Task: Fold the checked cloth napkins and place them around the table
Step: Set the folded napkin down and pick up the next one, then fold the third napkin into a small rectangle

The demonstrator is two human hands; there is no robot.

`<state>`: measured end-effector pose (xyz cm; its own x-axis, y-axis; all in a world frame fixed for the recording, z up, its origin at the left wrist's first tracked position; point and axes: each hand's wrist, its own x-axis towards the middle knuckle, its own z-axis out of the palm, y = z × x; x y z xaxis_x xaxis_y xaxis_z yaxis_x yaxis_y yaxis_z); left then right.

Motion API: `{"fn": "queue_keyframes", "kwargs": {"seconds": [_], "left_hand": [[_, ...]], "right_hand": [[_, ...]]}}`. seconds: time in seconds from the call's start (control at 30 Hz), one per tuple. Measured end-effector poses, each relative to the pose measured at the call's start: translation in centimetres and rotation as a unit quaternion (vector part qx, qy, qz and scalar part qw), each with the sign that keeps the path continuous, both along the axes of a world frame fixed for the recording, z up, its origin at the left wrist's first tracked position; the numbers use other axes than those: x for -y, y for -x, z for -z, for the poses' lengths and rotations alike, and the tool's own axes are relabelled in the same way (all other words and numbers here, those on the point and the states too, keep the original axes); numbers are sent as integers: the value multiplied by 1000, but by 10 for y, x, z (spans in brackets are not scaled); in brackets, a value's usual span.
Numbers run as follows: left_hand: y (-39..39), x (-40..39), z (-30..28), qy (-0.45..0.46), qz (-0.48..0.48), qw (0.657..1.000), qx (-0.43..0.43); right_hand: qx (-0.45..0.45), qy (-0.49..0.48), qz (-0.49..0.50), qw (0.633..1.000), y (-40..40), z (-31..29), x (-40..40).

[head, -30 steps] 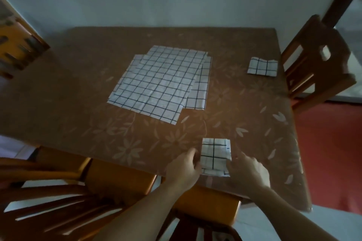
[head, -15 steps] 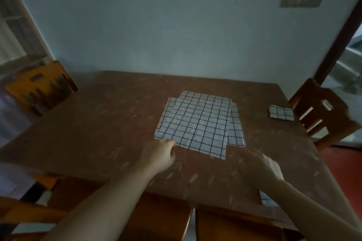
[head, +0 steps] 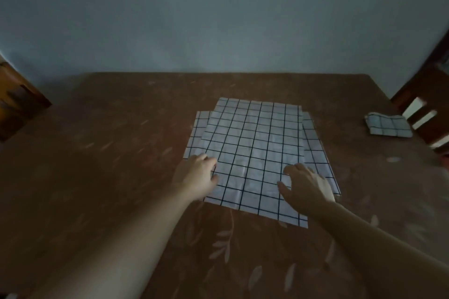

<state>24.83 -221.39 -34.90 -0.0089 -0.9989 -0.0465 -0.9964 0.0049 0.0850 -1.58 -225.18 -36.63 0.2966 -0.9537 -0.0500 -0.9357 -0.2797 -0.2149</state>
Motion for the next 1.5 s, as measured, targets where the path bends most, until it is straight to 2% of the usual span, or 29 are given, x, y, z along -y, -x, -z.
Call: {"fn": "queue_keyframes", "kwargs": {"seconds": [0.13,0.23,0.37,0.43,0.7,0.83,0.93,1.03,1.17,1.23,1.4,1.5], "left_hand": [[-9,56,47,-36,22,999,-2],[-11,88,74,-28,45,999,-6],[-17,103,101,-58,32,997,-34],[-19,98,113,-30,23,998,-40],[-17,73,100,121,-4,988,-100],[-17,49,82,102,-17,990,-98],[-18,33,61,100,9,989,-104],[-18,13,31,49,1,989,-138],[-23,-19,-15,17,5,994,-104],[-26,-40,-38,6,6,994,-106],[-18,-111,-109,-83,59,976,-194],[17,-157,-165,-64,76,959,-267]], "right_hand": [[-5,6,-12,1000,-6,44,54],[-22,13,-15,1000,-8,68,80],[5,11,3,1000,-5,91,90],[11,15,3,1000,-4,94,90],[60,62,0,996,2,79,66],[75,51,-14,996,8,64,48],[75,43,-18,996,10,45,33],[128,42,-17,991,10,12,18],[184,-31,-4,982,10,-56,-11],[193,-36,-12,980,11,-91,-30],[182,-1,-66,981,2,-185,-98],[162,47,-124,978,-8,-240,-151]]}}
